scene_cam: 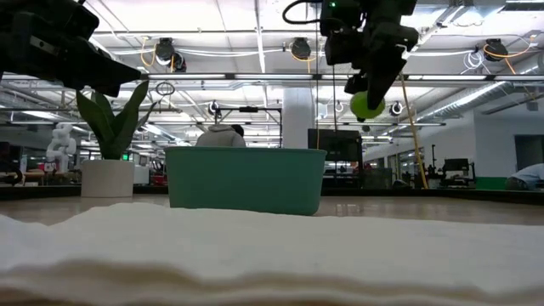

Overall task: Pick and placing Produce into tupperware
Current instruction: Put the green cabbage into the blue bin

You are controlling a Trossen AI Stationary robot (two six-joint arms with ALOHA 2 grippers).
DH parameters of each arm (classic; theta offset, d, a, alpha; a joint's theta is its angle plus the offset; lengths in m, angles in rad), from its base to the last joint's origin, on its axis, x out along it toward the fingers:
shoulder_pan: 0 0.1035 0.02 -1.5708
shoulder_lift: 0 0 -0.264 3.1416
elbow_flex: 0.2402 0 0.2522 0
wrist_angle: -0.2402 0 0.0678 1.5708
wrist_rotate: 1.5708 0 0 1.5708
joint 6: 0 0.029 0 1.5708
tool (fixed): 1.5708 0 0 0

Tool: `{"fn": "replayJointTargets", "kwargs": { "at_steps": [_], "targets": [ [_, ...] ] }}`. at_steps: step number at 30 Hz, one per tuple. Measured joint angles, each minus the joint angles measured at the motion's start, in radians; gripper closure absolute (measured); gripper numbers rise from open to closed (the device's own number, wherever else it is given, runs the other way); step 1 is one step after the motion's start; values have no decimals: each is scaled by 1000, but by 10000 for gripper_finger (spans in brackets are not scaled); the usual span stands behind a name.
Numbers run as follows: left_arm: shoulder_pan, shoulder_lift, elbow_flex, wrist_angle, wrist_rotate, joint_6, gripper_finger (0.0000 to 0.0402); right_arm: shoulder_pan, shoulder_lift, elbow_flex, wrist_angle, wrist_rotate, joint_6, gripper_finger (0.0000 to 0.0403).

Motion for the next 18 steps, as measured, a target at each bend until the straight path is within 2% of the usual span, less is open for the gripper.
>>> {"fn": "replayJointTargets", "kwargs": {
  "at_steps": [8,18],
  "targets": [
    [0,0,0,0,0,0,396,40,0,64,-35,30,-9,174],
    [0,0,0,0,0,0,396,59,0,106,-133,31,56,173]
  ]
}}
